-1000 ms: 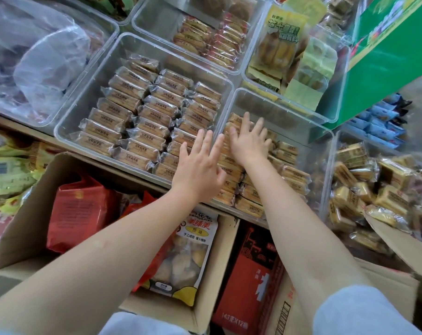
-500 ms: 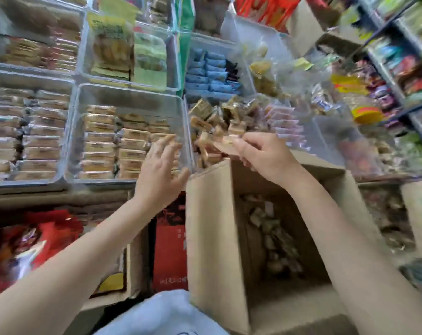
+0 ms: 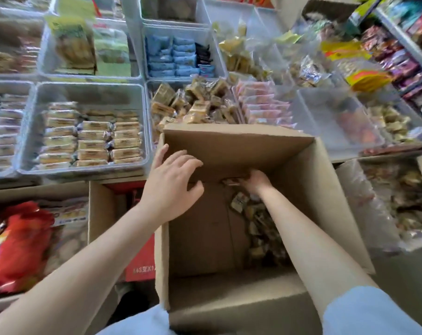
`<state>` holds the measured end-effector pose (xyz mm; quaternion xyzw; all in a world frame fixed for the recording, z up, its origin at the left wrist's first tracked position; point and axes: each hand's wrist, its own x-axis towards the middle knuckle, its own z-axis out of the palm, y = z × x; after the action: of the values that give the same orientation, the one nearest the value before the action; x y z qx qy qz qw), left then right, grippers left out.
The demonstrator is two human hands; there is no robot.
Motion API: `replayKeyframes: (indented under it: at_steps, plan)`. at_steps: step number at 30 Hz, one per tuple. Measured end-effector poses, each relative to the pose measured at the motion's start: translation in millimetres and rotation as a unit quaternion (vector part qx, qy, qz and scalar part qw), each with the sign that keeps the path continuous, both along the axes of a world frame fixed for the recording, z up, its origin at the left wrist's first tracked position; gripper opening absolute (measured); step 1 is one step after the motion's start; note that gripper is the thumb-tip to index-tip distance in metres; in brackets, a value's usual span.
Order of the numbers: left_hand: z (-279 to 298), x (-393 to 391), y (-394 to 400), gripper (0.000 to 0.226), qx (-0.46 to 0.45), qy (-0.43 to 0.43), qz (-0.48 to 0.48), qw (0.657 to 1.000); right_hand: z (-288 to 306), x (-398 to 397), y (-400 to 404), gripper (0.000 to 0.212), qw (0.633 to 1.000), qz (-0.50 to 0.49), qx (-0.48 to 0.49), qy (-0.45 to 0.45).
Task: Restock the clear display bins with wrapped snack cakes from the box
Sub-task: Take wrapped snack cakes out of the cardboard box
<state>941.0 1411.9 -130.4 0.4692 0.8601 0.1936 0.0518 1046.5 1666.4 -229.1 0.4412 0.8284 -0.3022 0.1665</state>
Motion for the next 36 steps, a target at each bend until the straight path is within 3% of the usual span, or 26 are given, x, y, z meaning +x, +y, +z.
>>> replayKeyframes:
  at_steps: [3, 7, 12, 17, 19, 22, 26, 29, 31, 32, 36]
  plan:
    - [-3, 2, 3, 0.046, -0.008, 0.001, 0.006, 1.0, -39, 0, 12, 0.038, 1.0, -0.009, -0.008, -0.02]
    - [-5, 4, 6, 0.047, 0.002, 0.013, 0.024, 1.0, -85, 4, 17, 0.051, 0.993, 0.072, 0.052, -0.072]
    - [-11, 6, 13, 0.045, -0.005, 0.029, 0.038, 0.999, -93, 1, 7, 0.038, 0.959, 0.155, 0.21, -0.111]
    - [-10, 5, 11, 0.045, -0.006, 0.037, 0.039, 0.999, -76, -3, 5, 0.032, 0.944, 0.233, 0.208, -0.107]
    - [-9, 5, 11, 0.047, -0.01, 0.038, 0.038, 0.998, -58, -5, 2, 0.025, 0.966, 0.214, 0.139, -0.049]
    - [-7, 5, 8, 0.05, -0.007, 0.028, 0.046, 0.999, -12, -14, -11, 0.022, 0.984, 0.116, -0.121, 0.051]
    - [7, 8, -3, 0.061, 0.062, -0.061, 0.088, 0.992, 77, -21, -35, 0.025, 0.897, 0.079, -0.416, 0.129]
    - [22, 5, -16, 0.062, 0.193, -0.201, 0.131, 0.952, 134, -25, -58, 0.031, 0.875, 0.134, -0.423, 0.195]
    - [40, -4, -26, 0.056, 0.278, -0.334, 0.153, 0.887, 161, -32, -78, 0.028, 0.882, 0.147, -0.373, 0.247]
    - [47, -12, -34, 0.052, 0.301, -0.383, 0.156, 0.859, 171, -39, -89, 0.026, 0.888, 0.155, -0.337, 0.272]
    - [53, -57, -76, 0.056, 0.325, -0.475, 0.144, 0.805, 190, -77, -134, 0.026, 0.9, 0.185, -0.231, 0.321]
